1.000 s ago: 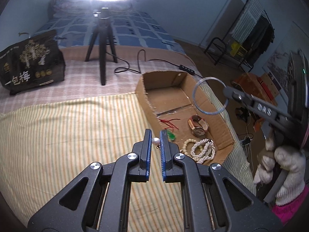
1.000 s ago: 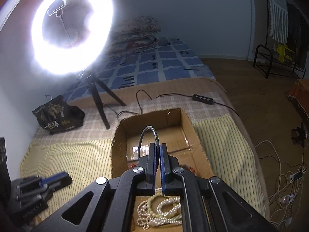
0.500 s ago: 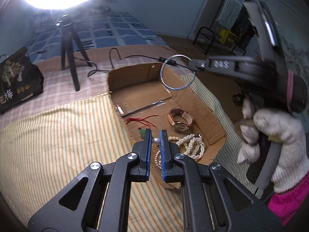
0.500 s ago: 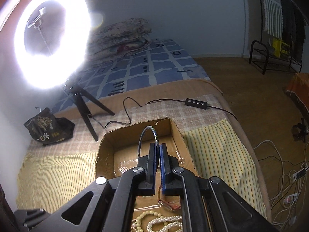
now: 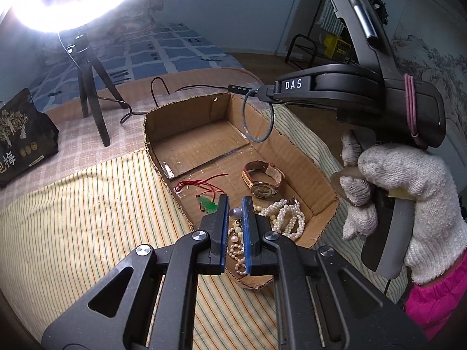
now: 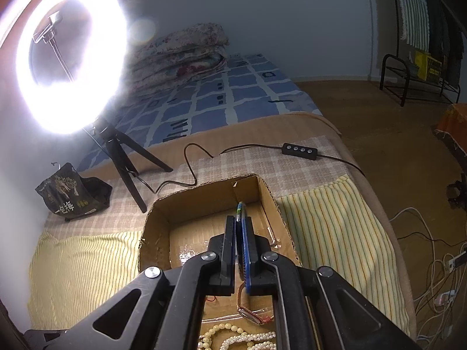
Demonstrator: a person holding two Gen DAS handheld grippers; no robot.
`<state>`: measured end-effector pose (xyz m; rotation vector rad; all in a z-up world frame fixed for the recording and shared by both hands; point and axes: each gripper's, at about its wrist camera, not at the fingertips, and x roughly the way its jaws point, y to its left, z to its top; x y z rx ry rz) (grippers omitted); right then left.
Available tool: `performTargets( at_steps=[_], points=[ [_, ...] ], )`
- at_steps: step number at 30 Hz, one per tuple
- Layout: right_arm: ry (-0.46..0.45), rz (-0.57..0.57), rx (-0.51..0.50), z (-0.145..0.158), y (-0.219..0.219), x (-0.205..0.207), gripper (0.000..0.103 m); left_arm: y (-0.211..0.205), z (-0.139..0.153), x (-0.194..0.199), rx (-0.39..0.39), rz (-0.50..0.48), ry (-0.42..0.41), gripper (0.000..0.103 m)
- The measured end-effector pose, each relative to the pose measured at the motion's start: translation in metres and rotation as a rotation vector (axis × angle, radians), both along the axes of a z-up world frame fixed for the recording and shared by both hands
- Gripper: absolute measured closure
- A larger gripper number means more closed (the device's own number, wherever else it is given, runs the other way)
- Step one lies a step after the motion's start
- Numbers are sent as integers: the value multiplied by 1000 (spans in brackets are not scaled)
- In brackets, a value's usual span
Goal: Organize jewelry
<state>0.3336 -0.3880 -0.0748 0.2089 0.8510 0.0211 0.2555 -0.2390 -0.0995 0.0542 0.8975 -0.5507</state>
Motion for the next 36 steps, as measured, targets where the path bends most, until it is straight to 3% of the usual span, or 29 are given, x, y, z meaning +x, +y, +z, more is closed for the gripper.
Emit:
performTargets(
  at_steps=[2, 4, 5, 8, 10, 12, 18, 36],
  points=[
    [-3, 1, 1, 0, 0, 0, 100, 0, 1, -1, 2, 2, -8, 97],
    [0, 0, 4, 0, 0, 1, 87, 0, 1, -1, 4, 2, -9, 97],
    [-2, -3, 2, 0, 0, 0, 76, -1, 1, 0, 6, 1, -8, 97],
    [-2, -3, -10, 0, 2, 1, 71, -1, 1, -1, 11, -6, -6, 95],
    [0, -5, -23, -1, 4, 1, 58, -2, 1, -1, 16, -7, -14, 72],
    [-8, -8, -38, 0, 5, 0, 39, -2, 2, -4, 16, -8, -35, 59],
    [-23, -7, -54, 3, 8, -2, 24, -2, 5, -5, 24, -9, -50, 59],
    [-54, -12, -112, 27, 18, -29, 20, 20, 30, -28, 13, 3, -104, 59]
  ],
)
